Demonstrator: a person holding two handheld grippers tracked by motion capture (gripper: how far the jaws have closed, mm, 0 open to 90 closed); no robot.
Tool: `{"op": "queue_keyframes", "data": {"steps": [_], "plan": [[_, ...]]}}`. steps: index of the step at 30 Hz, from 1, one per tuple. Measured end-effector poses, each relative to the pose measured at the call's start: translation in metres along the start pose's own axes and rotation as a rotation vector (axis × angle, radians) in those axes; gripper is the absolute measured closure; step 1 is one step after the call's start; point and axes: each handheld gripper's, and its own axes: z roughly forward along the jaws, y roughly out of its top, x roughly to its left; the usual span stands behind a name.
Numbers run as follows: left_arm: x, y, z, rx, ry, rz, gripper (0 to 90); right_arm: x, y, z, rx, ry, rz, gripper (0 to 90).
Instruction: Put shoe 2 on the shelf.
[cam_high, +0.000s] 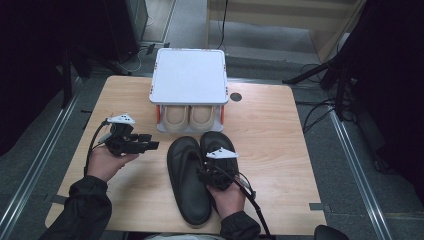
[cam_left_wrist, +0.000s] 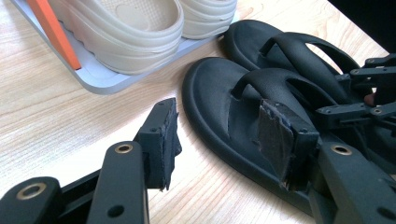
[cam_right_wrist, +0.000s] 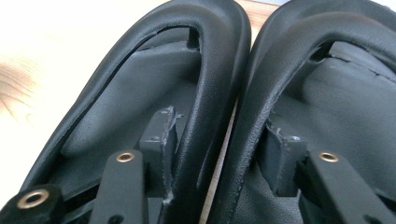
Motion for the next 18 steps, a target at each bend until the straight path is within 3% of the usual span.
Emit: {"op": "queue_keyframes", "data": {"steps": [5, 7, 13, 18], "plan": [[0.0037, -0.0003, -0.0019, -0.018, -0.039, -0.034, 49.0, -0.0016, 0.0030, -0.0011, 0.034, 0.008, 0.090, 62.3], [0.0046, -0.0004, -0.0028, -0.024, -0.035, -0.034, 49.1, -0.0022, 0.0034, -0.0015, 0.040, 0.013, 0.097, 67.4], [0.0061, -0.0008, -0.0027, -0.023, -0.015, -0.038, 49.6, -0.0048, 0.0030, -0.0026, 0.039, 0.007, 0.121, 71.5], [0.0064, 0.0003, -0.0052, -0.054, -0.001, -0.037, 50.4, -0.0088, 0.0017, -0.0059, 0.036, -0.014, 0.160, 75.1]]}}
